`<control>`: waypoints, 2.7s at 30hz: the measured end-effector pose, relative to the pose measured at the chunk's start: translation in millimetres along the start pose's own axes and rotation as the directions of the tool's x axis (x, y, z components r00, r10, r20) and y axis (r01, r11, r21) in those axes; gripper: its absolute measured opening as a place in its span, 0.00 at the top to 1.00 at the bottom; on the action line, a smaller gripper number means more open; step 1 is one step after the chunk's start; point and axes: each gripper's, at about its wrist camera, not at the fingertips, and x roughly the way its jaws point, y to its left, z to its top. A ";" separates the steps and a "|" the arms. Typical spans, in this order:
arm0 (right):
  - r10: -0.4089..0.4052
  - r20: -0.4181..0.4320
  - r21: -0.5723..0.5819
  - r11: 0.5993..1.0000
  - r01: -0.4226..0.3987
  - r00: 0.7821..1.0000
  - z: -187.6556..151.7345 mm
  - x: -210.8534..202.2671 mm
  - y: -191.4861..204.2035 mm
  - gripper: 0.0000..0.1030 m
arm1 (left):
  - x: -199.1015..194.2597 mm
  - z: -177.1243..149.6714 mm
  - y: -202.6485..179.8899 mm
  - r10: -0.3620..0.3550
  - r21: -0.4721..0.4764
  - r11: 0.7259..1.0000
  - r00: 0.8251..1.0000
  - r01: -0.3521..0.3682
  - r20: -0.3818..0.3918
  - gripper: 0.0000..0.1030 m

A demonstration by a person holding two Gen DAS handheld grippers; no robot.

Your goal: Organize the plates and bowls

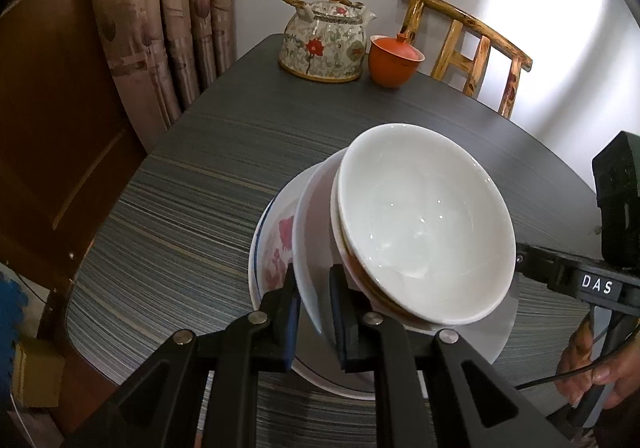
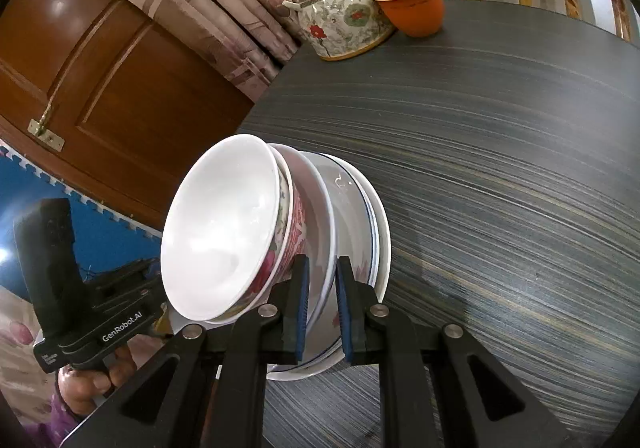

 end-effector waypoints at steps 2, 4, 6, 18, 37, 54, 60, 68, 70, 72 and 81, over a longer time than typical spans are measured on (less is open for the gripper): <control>0.006 0.004 0.003 1.000 -0.006 1.000 -0.5 0.4 -0.9 0.86 | -0.1 0.1 -0.4 0.009 0.007 1.000 1.000 -0.009 0.003 0.85; 0.008 0.010 0.003 1.000 -0.008 1.000 -0.6 0.9 -1.2 0.86 | -1.2 -0.2 -1.2 0.009 0.013 1.000 1.000 -0.009 0.007 0.84; 0.006 0.023 -0.005 1.000 -0.006 1.000 -1.0 0.4 -0.2 0.85 | -2.0 0.4 -1.6 0.027 0.025 0.999 1.000 -0.027 0.004 0.80; -0.024 0.088 0.016 1.000 0.023 0.996 -6.6 -17.3 -6.1 0.61 | -30.0 -6.4 4.8 0.046 0.012 0.999 0.998 -0.047 0.032 0.72; -0.094 0.377 -0.061 0.990 0.126 0.921 -89.3 -80.9 56.7 0.45 | -70.8 -51.0 -26.6 0.056 0.089 0.994 0.987 -0.070 0.149 0.71; -0.231 0.587 -0.024 0.953 0.301 0.776 -112.2 -120.2 94.2 0.07 | -97.4 -53.5 -44.0 0.122 0.130 0.978 0.952 -0.164 0.281 0.71; -0.249 0.605 0.009 0.952 0.306 0.756 -118.2 -125.9 91.8 0.07 | -103.4 -51.7 -45.1 0.142 0.124 0.974 0.939 -0.189 0.314 0.71; -0.252 0.593 0.004 0.951 0.310 0.765 -122.3 -123.8 95.3 0.05 | -109.4 -52.9 -44.6 0.161 0.107 0.972 0.926 -0.209 0.341 0.71; -0.247 0.588 0.003 0.953 0.303 0.770 -123.4 -122.8 95.4 0.05 | -112.5 -53.2 -44.7 0.163 0.106 0.971 0.921 -0.213 0.355 0.71; -0.251 0.584 0.002 0.952 0.307 0.772 -124.3 -122.2 95.6 0.05 | -113.5 -53.8 -45.6 0.168 0.108 0.970 0.918 -0.220 0.360 0.71; -0.243 0.580 0.002 0.955 0.296 0.778 -128.4 -123.0 93.9 0.03 | -119.6 -57.4 -52.4 0.116 0.143 0.973 0.918 -0.182 0.378 0.70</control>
